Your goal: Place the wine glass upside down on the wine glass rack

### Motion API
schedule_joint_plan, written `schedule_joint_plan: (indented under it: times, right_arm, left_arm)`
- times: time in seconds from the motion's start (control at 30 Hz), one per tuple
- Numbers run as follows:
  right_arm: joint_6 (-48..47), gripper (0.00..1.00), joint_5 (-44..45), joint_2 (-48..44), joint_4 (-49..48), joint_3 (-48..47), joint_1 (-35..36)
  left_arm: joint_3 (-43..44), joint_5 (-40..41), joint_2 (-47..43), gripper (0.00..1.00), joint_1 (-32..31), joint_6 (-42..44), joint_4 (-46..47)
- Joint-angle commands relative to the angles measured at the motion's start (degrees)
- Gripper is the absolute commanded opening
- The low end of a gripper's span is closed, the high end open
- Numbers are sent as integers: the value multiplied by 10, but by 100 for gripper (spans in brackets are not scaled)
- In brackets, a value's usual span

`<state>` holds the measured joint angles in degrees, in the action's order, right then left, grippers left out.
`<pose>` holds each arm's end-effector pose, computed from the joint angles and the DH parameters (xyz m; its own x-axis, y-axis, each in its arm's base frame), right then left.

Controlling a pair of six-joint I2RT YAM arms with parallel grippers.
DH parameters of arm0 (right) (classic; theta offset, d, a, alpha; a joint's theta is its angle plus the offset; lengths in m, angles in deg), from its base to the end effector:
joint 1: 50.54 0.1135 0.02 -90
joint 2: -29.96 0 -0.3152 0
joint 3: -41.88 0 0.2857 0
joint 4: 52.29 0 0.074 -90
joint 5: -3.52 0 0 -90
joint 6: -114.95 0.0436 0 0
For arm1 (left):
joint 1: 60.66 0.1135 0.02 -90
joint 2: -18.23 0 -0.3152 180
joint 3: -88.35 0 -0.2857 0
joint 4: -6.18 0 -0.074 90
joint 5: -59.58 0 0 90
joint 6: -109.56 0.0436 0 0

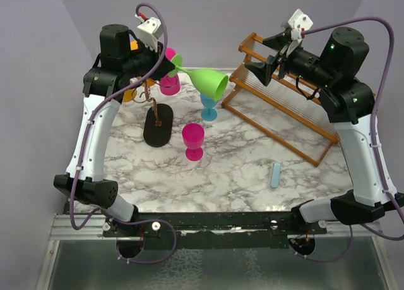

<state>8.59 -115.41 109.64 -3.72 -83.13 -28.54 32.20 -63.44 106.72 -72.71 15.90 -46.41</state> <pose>0.2483 0.1231 0.6204 0.1682 -0.1979 -0.9657 -0.7590 0.5991 -0.2550 0.3376 -0.0964 0.5612 -0.3328 0.0163 -0.9429 0.6642 0.7138 -0.2221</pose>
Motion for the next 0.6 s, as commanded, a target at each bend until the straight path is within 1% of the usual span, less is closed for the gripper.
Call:
schedule_joint_plan:
  times: [0.0, 0.07, 0.17, 0.23, 0.57]
  right_arm:
    - [-10, 78, 15, -18, 3, 9, -5]
    - [-10, 78, 11, -21, 0, 17, -7]
    - [-10, 78, 7, -24, -4, 29, -10]
    - [-9, 78, 2, -26, -6, 36, -11]
    - [-3, 79, -14, -34, -16, 59, -13]
  left_arm:
    - [42, 107, -34, 0, -16, 183, -102]
    - [38, 122, -53, 0, -19, 228, -113]
    - [28, 122, -83, 0, -24, 301, -132]
    - [47, 129, -87, 0, -24, 335, -166]
    - [61, 244, -132, 0, -24, 471, -263]
